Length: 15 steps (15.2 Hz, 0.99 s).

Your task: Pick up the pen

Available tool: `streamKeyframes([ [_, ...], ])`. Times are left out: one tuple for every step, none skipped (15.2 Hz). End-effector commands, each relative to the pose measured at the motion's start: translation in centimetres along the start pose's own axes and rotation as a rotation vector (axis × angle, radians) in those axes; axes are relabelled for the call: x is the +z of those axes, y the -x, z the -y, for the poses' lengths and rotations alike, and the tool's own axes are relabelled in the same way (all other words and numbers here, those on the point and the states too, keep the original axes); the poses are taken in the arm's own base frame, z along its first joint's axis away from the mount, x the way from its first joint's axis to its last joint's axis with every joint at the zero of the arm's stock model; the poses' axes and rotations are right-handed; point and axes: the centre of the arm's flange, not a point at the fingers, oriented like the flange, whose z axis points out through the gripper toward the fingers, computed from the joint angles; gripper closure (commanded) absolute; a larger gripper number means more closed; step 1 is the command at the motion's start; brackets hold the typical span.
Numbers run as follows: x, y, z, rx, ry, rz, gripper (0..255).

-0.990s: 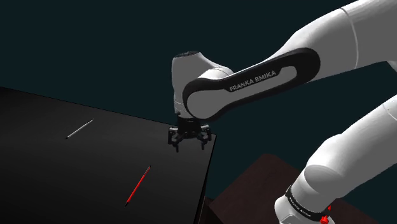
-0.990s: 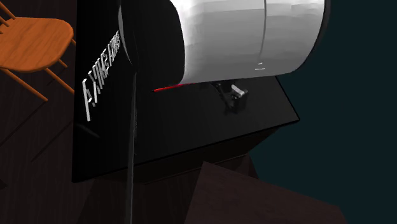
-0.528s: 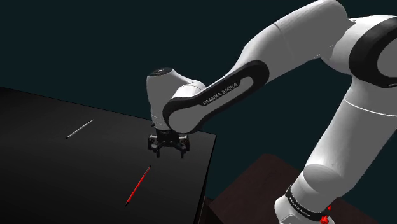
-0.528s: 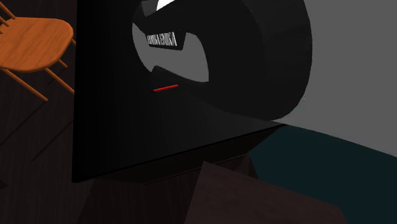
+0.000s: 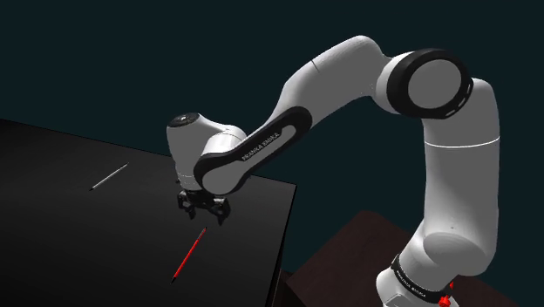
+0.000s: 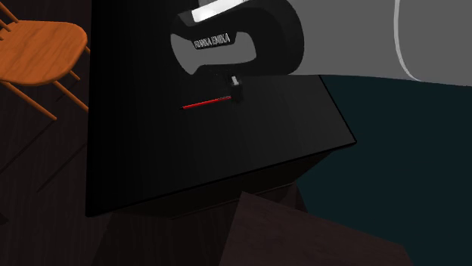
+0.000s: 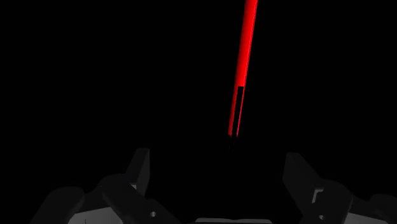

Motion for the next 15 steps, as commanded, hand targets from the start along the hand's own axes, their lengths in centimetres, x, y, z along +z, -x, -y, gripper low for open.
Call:
streamKeyframes([
  [1.1,-0.4,1.7,0.036,-0.001,-0.009,0],
  [1.7,-0.4,1.7,0.036,-0.001,-0.009,0],
  [2.2,-0.3,1.8,0.036,-0.001,-0.009,0],
  [2.7,-0.3,1.8,0.036,-0.001,-0.009,0],
  [3.2,-0.3,1.8,0.036,-0.001,-0.009,0],
  [3.8,-0.3,1.8,0.036,-0.001,-0.009,0],
  [4.3,-0.3,1.8,0.036,-0.001,-0.009,0],
  [5.1,-0.3,1.9,0.036,-0.001,-0.009,0],
  [5.1,-0.3,1.9,0.036,-0.001,-0.009,0],
  [5.1,-0.3,1.9,0.036,-0.001,-0.009,0],
  [5.1,-0.3,1.9,0.036,-0.001,-0.009,255],
  [5.1,-0.3,1.9,0.036,-0.001,-0.009,255],
  [5.1,-0.3,1.9,0.036,-0.001,-0.009,255],
  [5.2,-0.3,1.9,0.036,-0.001,-0.01,255],
  [5.1,-0.3,1.9,0.036,-0.001,-0.01,255],
])
